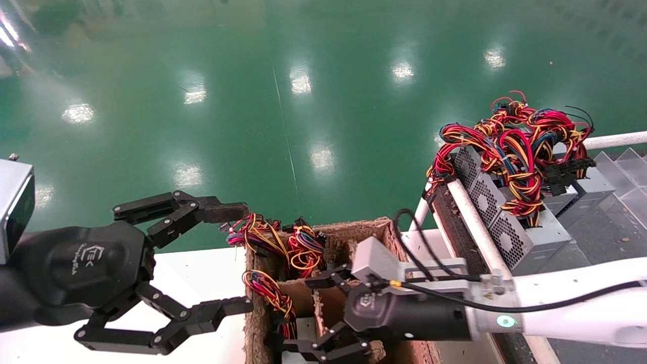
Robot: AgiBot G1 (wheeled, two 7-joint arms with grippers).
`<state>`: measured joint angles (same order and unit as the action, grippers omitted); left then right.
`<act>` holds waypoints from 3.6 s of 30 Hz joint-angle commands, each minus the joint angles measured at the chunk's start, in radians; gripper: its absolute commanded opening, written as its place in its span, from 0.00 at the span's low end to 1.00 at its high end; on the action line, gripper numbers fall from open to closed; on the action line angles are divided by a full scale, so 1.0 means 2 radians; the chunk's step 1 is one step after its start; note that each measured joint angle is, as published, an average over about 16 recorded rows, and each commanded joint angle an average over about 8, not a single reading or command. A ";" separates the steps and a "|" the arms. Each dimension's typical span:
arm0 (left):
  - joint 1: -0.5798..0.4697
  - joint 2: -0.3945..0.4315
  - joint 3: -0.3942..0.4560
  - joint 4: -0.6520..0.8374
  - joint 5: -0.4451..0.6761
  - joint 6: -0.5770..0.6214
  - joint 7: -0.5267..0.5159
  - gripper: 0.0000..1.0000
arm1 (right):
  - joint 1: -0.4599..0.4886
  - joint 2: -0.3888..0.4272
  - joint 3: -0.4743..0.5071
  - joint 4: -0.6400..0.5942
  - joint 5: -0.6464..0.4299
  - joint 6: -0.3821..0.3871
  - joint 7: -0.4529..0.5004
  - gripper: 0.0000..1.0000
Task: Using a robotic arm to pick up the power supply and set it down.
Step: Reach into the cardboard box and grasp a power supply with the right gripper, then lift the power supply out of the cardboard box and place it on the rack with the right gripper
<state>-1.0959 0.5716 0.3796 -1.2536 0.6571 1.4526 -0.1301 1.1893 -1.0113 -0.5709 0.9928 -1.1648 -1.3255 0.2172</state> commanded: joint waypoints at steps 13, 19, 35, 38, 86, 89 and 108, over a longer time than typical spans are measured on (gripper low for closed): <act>0.000 0.000 0.000 0.000 0.000 0.000 0.000 1.00 | 0.006 -0.068 -0.012 -0.043 -0.032 0.053 -0.051 0.00; 0.000 0.000 0.000 0.000 0.000 0.000 0.000 1.00 | 0.000 -0.073 -0.015 -0.031 -0.044 0.073 -0.052 0.00; 0.000 0.000 0.000 0.000 0.000 0.000 0.000 1.00 | -0.006 -0.069 -0.012 -0.027 -0.037 0.075 -0.041 0.00; 0.000 0.000 0.000 0.000 0.000 0.000 0.000 1.00 | -0.005 -0.065 -0.007 -0.027 -0.029 0.069 -0.043 0.00; 0.000 0.000 0.000 0.000 0.000 0.000 0.000 1.00 | 0.227 0.270 0.178 -0.153 0.143 -0.086 -0.012 0.00; 0.000 0.000 0.000 0.000 0.000 0.000 0.000 1.00 | 0.254 0.294 0.172 -0.183 0.120 -0.089 -0.016 0.00; 0.000 0.000 0.000 0.000 0.000 0.000 0.000 1.00 | 0.279 0.359 0.102 -0.319 0.033 -0.132 -0.063 0.00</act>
<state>-1.0961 0.5714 0.3801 -1.2536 0.6568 1.4524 -0.1299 1.7477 -0.3029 -0.3652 0.3655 -1.0939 -1.5883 0.0944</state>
